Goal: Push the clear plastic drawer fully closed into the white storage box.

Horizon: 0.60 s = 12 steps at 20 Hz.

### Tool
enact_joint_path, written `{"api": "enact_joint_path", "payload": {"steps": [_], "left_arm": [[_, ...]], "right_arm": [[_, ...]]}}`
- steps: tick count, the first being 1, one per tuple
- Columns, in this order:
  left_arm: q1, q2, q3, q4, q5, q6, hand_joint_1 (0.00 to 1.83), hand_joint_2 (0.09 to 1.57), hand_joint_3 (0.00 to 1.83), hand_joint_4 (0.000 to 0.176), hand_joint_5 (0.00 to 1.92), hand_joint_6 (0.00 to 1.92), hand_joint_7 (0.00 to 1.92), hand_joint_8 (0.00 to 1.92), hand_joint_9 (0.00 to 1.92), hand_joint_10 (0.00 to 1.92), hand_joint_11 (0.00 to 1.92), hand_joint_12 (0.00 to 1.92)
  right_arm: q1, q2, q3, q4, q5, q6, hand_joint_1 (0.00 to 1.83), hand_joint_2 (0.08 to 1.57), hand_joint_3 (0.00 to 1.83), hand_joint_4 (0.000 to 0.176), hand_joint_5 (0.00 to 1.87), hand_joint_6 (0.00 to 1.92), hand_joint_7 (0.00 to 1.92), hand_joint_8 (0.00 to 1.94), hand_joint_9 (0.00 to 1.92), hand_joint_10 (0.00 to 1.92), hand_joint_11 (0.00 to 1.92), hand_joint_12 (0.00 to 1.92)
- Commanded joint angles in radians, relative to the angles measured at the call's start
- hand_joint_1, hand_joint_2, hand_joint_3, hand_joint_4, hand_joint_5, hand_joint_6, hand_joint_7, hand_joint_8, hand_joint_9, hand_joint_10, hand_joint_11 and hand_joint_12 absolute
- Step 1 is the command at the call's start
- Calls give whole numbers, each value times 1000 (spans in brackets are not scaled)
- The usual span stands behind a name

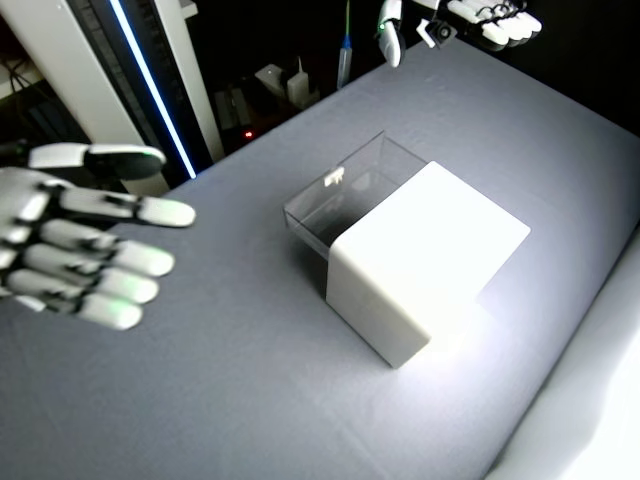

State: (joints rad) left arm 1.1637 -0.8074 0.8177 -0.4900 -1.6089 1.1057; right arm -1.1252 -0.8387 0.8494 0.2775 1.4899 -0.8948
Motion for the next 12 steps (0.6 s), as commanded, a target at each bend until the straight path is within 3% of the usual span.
{"api": "enact_joint_path", "payload": {"steps": [1, 2, 3, 4, 5, 6, 7, 8, 9, 10, 11, 12], "left_arm": [[-5, 1, 5, 5, -124, -2, 0, 986, 335, 0, 0, 0, 0, 0, 0, 0, 0, 0], [-5, -1, 7, 0, -123, -2, 0, 982, 332, 0, 0, 0, 0, 0, 0, 0, 0, 0], [-5, -1, 8, -2, -123, -2, 0, 974, 326, 0, 0, 0, 0, 0, 0, 0, 0, 0], [-4, -1, 7, -4, -123, -2, 0, 980, 327, 0, 0, 0, 0, 0, 0, 0, 0, 0], [-3, -1, 7, -7, -123, -2, 0, 1004, 334, 0, 0, 0, 0, 0, 0, 0, 0, 0], [-3, -1, 8, -10, -123, -2, 0, 1008, 333, 0, 0, 0, 0, 0, 0, 0, 0, 0], [-3, -1, 8, -11, -123, -2, 0, 998, 326, 0, 0, 0, 0, 0, 0, 0, 0, 0], [-3, -2, 7, -12, -123, -2, 0, 1024, 283, 0, 0, 0, 0, 0, 0, 0, 0, 0], [-3, -2, 7, -13, -123, -2, 0, 1017, 266, 0, 0, 0, 0, 0, 0, 0, 0, 0], [-3, -2, 6, -15, -123, -2, 0, 1007, 257, 0, 0, 0, 0, 0, 0, 0, 0, 0], [-3, -2, 6, -15, -123, -2, 0, 1033, 211, 0, 0, 0, 0, 0, 0, 0, 0, 0], [-3, -3, 7, -15, -123, -2, 13, 1030, 192, 0, 0, 0, 0, 0, 0, 0, 0, 0]], "right_arm": [[17, 7, 1, -37, 86, 7, 0, 1135, 8, 21, 120, 17, 73, 6, 52, 9, 21, 14], [34, 7, -3, -80, 65, 7, 15, 1137, 4, 10, 135, 18, 85, 6, 61, 10, 33, 22], [43, 7, -5, -99, 55, 8, 57, 1126, 0, 43, 109, 5, 33, 1, 11, 1, 6, 4], [55, 8, -7, -129, 42, 14, 82, 1124, 0, 91, 145, 18, 51, 10, 7, 2, 0, 0], [65, 9, -10, -160, 25, 25, 82, 1118, 0, 97, 139, 14, 47, 7, 1, 0, 0, 0], [80, 11, -15, -205, 0, 42, 43, 1131, 2, 82, 141, 13, 61, 11, 0, 0, 0, 0], [90, 12, -19, -232, -12, 48, 8, 1237, 13, 11, 181, 19, 152, 12, 76, 15, 0, 0], [101, 13, -24, -262, -27, 56, 1, 1255, 3, 0, 229, 14, 235, 7, 165, 13, 0, 217], [119, 14, -30, -299, -49, 66, 0, 1180, 0, 0, 228, 7, 207, 1, 144, 2, 0, 231], [140, 14, -34, -340, -79, 78, 0, 970, 0, 0, 341, 18, 370, 12, 280, 6, 0, 658], [160, 13, -38, -380, -114, 86, 17, 1086, 0, 0, 473, 45, 492, 14, 366, 17, 0, 914], [176, 13, -42, -411, -140, 91, 625, 1232, 7, 0, 642, 135, 673, 69, 490, 76, 0, 1421]]}}
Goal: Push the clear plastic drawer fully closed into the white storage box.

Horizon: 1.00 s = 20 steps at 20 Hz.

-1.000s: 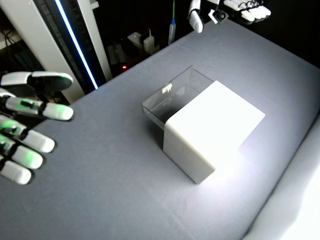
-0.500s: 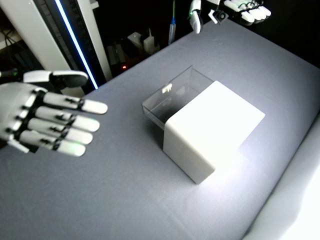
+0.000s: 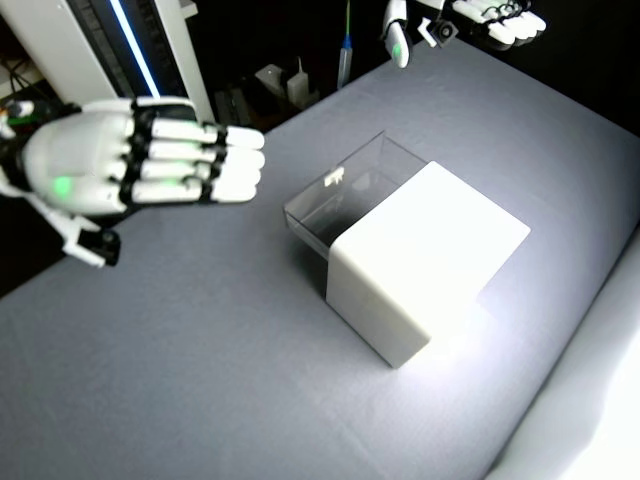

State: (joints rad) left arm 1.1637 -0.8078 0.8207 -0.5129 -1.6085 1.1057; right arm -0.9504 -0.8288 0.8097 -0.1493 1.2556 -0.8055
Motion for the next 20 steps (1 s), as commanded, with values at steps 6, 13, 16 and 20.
{"api": "enact_joint_path", "payload": {"steps": [6, 13, 16, 20], "left_arm": [[-3, -6, 4, 3, -122, -2, 0, 1033, 176, 3, 0, 0, 0, 0, 0, 0, 0, 0], [-3, -7, 4, 3, -121, -1, 0, 1052, 111, 49, 0, 0, 0, 0, 0, 0, 0, 0], [-2, -7, 4, 3, -122, -1, 0, 1063, 113, 39, 0, 0, 0, 0, 0, 0, 0, 0], [0, -6, 2, 1, -122, -2, 0, 1100, 123, 15, 0, 0, 0, 0, 0, 0, 0, 0]], "right_arm": [[54, 0, -12, -104, 22, 57, 809, 1273, 0, 0, 452, 709, 752, 7, 320, 571, 0, 1646], [83, -1, -14, -145, -39, 68, 503, 1238, 0, 0, 251, 226, 62, 0, 12, 50, 0, 182], [111, -6, -10, -174, -86, 68, 185, 1069, 0, 76, 156, 21, 11, 0, 0, 0, 0, 0], [162, -15, 9, -215, -172, 68, 0, 931, 0, 176, 27, 1, 0, 0, 0, 0, 0, 0]]}}
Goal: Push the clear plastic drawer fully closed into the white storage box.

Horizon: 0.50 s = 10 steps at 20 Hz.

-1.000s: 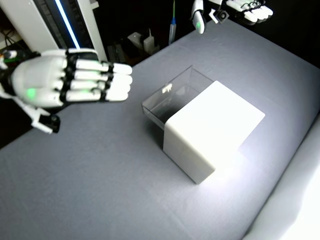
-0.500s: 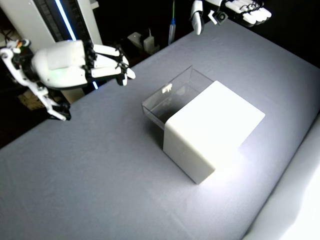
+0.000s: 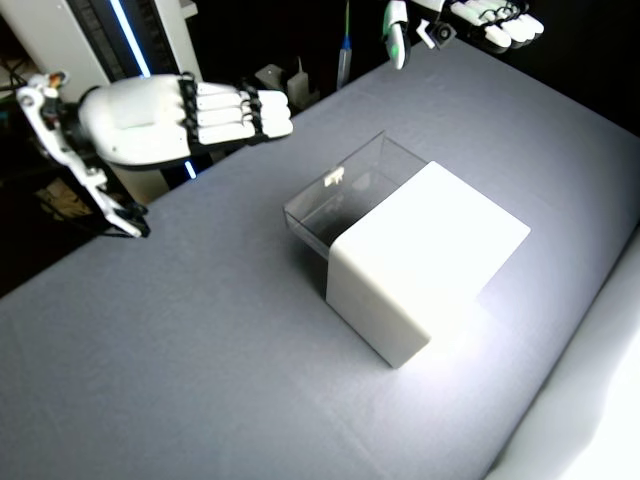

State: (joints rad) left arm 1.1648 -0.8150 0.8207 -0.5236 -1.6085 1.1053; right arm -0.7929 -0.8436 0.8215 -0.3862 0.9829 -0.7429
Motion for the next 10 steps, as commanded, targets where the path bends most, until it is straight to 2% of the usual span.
{"api": "enact_joint_path", "payload": {"steps": [1, 4, 5, 7, 10], "left_arm": [[-1, 2, 1, 12, -122, -1, 2, 1089, 113, 8, 0, 0, 0, 0, 0, 0, 0, 0], [0, 3, 1, 12, -122, -1, 0, 1076, 103, 6, 0, 0, 0, 0, 0, 0, 0, 0], [1, 4, 1, 12, -122, -1, 0, 1071, 99, 6, 0, 0, 0, 0, 0, 0, 0, 0], [1, 5, 0, 12, -122, -2, 0, 1072, 95, 0, 0, 0, 0, 0, 0, 0, 0, 0], [1, 8, -1, 14, -122, -3, 0, 1085, 97, 0, 0, 0, 0, 0, 0, 0, 0, 0]], "right_arm": [[16, -6, 1, 10, 80, 6, 0, 938, 0, 176, 5, 0, 0, 0, 0, 0, 0, 0], [38, -31, 18, -10, 39, 11, 0, 950, 0, 175, 0, 0, 0, 0, 0, 0, 0, 0], [48, -43, 28, -18, 26, 19, 0, 959, 0, 163, 0, 0, 0, 0, 0, 0, 0, 0], [67, -73, 55, -43, -4, 61, 0, 987, 8, 123, 12, 5, 0, 0, 0, 0, 0, 0], [84, -103, 77, -64, -29, 90, 0, 969, 0, 110, 65, 24, 0, 0, 0, 0, 0, 0]]}}
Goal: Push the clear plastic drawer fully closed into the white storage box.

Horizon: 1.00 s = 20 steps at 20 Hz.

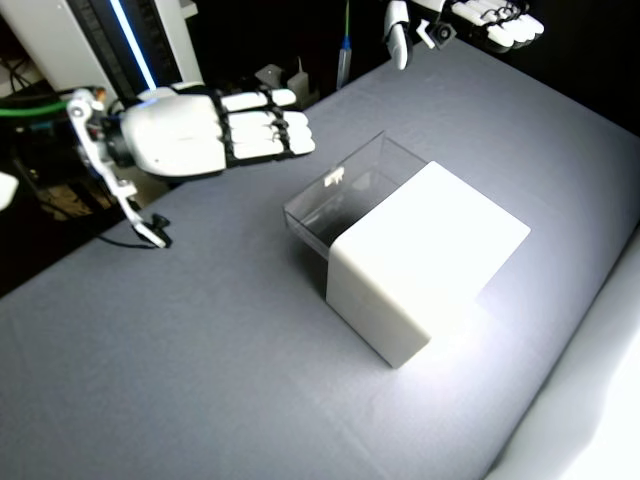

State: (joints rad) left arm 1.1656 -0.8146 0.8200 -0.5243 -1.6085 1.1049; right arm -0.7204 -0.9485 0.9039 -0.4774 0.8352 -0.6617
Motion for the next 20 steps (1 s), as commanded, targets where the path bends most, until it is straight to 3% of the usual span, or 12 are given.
{"api": "enact_joint_path", "payload": {"steps": [1, 2, 3, 5, 7, 10, 12, 13, 15, 16, 17, 20], "left_arm": [[1, 7, 0, 15, -123, -3, 0, 1095, 98, 0, 0, 0, 0, 0, 0, 0, 0, 0], [1, 7, 1, 15, -123, -4, 0, 1095, 98, 0, 0, 0, 0, 0, 0, 0, 0, 0], [1, 7, 1, 15, -123, -4, 0, 1088, 92, 0, 0, 0, 0, 0, 0, 0, 0, 0], [1, 7, 1, 17, -123, -7, 0, 1090, 89, 0, 0, 0, 0, 0, 0, 0, 0, 0], [1, 7, 1, 17, -124, -9, 0, 1087, 85, 0, 0, 0, 0, 0, 0, 0, 0, 0], [2, 8, 2, 18, -124, -10, 0, 1098, 87, 6, 0, 0, 0, 0, 0, 0, 0, 0], [2, 7, 3, 19, -124, -10, 0, 1107, 89, 10, 0, 0, 0, 0, 0, 0, 0, 0], [2, 7, 3, 19, -124, -10, 0, 1108, 89, 0, 0, 0, 0, 0, 0, 0, 0, 0], [3, 7, 4, 19, -124, -11, 0, 1106, 86, 4, 0, 0, 0, 0, 0, 0, 0, 0], [3, 8, 4, 19, -124, -11, 0, 1101, 84, 0, 0, 0, 0, 0, 0, 0, 0, 0], [4, 8, 4, 19, -124, -12, 0, 1089, 78, 6, 0, 0, 0, 0, 0, 0, 0, 0], [7, 8, 6, 19, -124, -15, 0, 1081, 73, 13, 0, 0, 0, 0, 0, 0, 0, 0]], "right_arm": [[20, -9, 3, 21, 101, 8, 0, 965, 0, 75, 93, 31, 0, 0, 0, 0, 0, 0], [23, -12, 7, 19, 93, 8, 0, 965, 0, 75, 93, 31, 0, 0, 0, 0, 0, 0], [29, -19, 13, 14, 79, 8, 0, 972, 1, 62, 94, 29, 0, 0, 0, 0, 0, 0], [41, -36, 31, 7, 44, 8, 0, 978, 4, 81, 51, 8, 0, 0, 0, 0, 0, 0], [45, -56, 52, 9, 17, 8, 0, 999, 13, 84, 10, 0, 0, 0, 0, 0, 0, 0], [53, -72, 75, 9, -23, 4, 0, 1022, 22, 71, 6, 2, 0, 0, 0, 0, 0, 0], [63, -90, 101, 11, -55, 4, 0, 1032, 24, 81, 0, 0, 0, 0, 0, 0, 0, 0], [67, -97, 112, 13, -67, 4, 0, 1035, 24, 75, 0, 0, 0, 0, 0, 0, 0, 0], [71, -100, 120, 18, -85, -14, 0, 1028, 18, 73, 0, 0, 0, 0, 0, 0, 0, 0], [71, -100, 119, 24, -90, -27, 0, 1035, 21, 82, 0, 0, 0, 0, 0, 0, 0, 0], [71, -100, 119, 31, -93, -41, 0, 1039, 22, 78, 0, 0, 0, 0, 0, 0, 0, 0], [82, -99, 120, 42, -115, -80, 0, 1024, 11, 115, 0, 0, 0, 0, 0, 0, 0, 0]]}}
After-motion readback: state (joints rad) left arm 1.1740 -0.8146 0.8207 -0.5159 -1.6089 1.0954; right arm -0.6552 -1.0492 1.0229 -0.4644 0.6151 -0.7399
